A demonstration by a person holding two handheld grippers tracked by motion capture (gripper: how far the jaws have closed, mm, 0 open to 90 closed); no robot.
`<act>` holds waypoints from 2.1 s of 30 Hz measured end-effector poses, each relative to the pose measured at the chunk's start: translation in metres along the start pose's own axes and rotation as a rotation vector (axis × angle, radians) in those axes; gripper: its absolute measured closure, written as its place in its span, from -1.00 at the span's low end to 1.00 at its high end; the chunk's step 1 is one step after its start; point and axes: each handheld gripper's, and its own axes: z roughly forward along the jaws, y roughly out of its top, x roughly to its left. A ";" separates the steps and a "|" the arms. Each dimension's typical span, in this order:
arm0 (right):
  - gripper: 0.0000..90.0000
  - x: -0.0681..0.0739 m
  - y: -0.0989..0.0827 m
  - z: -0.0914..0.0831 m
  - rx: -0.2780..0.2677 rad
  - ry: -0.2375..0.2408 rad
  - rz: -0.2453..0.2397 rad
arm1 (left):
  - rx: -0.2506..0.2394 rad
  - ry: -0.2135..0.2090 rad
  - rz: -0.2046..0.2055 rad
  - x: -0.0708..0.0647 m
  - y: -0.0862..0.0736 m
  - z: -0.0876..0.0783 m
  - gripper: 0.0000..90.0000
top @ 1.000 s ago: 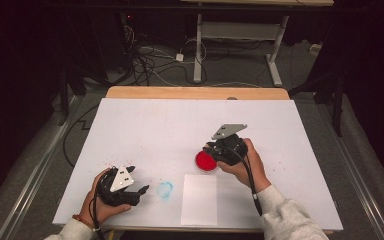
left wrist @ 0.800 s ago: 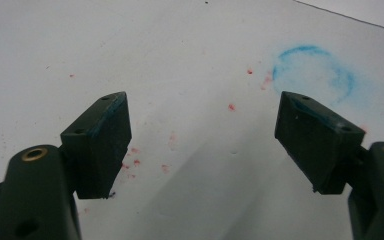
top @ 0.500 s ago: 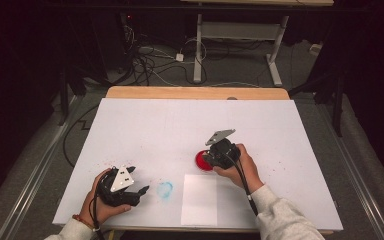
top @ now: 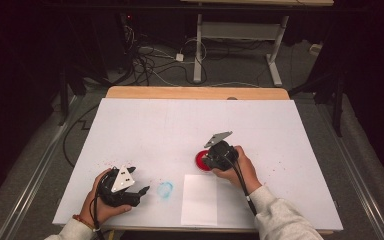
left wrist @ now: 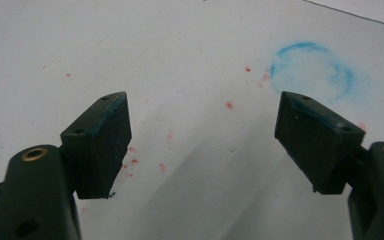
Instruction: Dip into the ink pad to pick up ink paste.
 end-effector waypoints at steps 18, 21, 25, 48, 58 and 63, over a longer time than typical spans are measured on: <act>0.69 0.007 0.001 0.001 0.010 -0.046 -0.044 | 0.006 0.006 0.019 0.000 0.000 0.001 -0.50; 0.69 0.006 0.001 0.000 0.008 -0.036 -0.029 | 0.005 0.000 0.007 0.000 0.000 0.000 -0.50; 0.69 0.004 0.000 0.000 0.005 -0.030 -0.020 | -0.004 0.005 0.010 0.001 0.000 0.000 -0.50; 0.69 -0.002 0.010 -0.060 -0.184 0.005 -0.027 | -0.024 0.006 -0.029 0.005 -0.004 -0.005 -0.51; 0.69 -0.003 0.010 -0.080 -0.222 0.006 -0.023 | -0.026 0.002 -0.026 0.005 -0.005 -0.006 -0.51; 0.69 0.000 0.011 -0.086 -0.232 0.011 -0.036 | -0.022 0.001 -0.030 0.005 -0.006 -0.006 -0.51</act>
